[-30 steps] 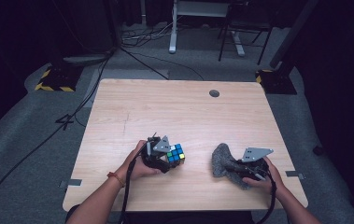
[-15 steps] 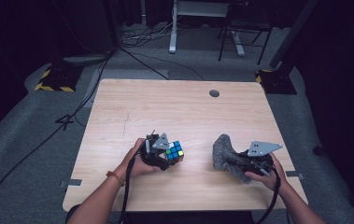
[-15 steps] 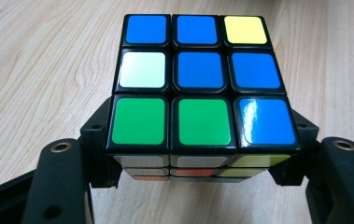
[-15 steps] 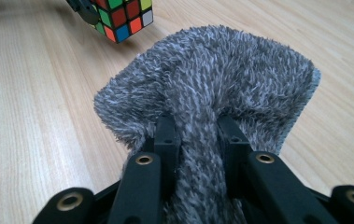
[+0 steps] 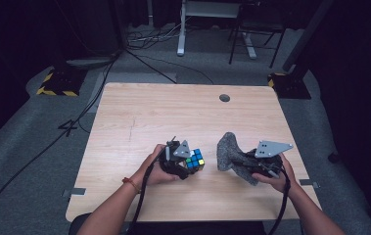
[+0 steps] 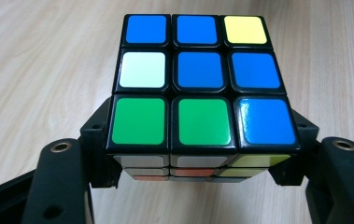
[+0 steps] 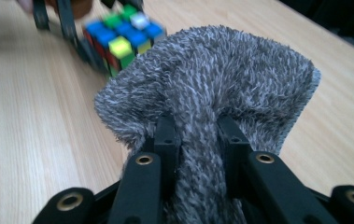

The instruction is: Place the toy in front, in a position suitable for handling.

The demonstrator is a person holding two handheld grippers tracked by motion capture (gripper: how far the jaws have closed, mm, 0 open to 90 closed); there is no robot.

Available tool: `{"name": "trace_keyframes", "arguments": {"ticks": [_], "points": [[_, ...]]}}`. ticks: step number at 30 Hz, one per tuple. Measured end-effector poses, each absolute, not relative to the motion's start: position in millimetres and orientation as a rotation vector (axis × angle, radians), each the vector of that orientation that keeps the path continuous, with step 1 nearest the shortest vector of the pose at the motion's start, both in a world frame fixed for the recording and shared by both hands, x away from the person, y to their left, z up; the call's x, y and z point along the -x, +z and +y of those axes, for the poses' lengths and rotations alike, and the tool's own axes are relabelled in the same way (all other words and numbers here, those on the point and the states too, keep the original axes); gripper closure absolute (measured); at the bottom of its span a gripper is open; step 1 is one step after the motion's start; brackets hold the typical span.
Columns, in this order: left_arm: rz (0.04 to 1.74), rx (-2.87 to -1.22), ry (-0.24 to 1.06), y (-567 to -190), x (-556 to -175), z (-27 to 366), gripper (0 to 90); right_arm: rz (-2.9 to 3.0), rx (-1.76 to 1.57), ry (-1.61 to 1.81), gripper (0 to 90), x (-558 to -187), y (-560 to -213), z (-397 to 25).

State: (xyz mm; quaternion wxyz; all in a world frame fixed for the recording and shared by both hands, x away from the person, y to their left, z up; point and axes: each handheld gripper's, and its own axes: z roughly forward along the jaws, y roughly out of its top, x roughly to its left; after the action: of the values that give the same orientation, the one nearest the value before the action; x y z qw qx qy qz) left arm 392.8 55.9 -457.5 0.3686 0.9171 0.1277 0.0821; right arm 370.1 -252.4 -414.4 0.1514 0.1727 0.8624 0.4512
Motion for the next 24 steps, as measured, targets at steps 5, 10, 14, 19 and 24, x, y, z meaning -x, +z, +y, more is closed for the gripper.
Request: {"name": "trace_keyframes", "arguments": {"ticks": [5, 10, 14, 19, 24], "points": [[0.278, -2.393, 0.207, -459, -392, 35, 33.6, 2.485, -0.454, 1.342, 74.6, -372, -405, -235], [0.255, -2.410, 0.211, -459, -391, 23, 33.6, 2.532, -0.400, 1.348, 74.6, -370, -405, -210], [0.264, -2.385, 0.213, -456, -388, 23, 33.7, 2.583, -0.373, 1.295, 74.5, -369, -411, -191], [0.282, -2.399, 0.228, -456, -388, 25, 33.7, 2.590, -0.368, 1.225, 74.4, -369, -416, -179], [0.274, -2.396, 0.234, -456, -386, 28, 33.8, 2.565, -0.448, 1.185, 74.6, -378, -420, -191]]}}
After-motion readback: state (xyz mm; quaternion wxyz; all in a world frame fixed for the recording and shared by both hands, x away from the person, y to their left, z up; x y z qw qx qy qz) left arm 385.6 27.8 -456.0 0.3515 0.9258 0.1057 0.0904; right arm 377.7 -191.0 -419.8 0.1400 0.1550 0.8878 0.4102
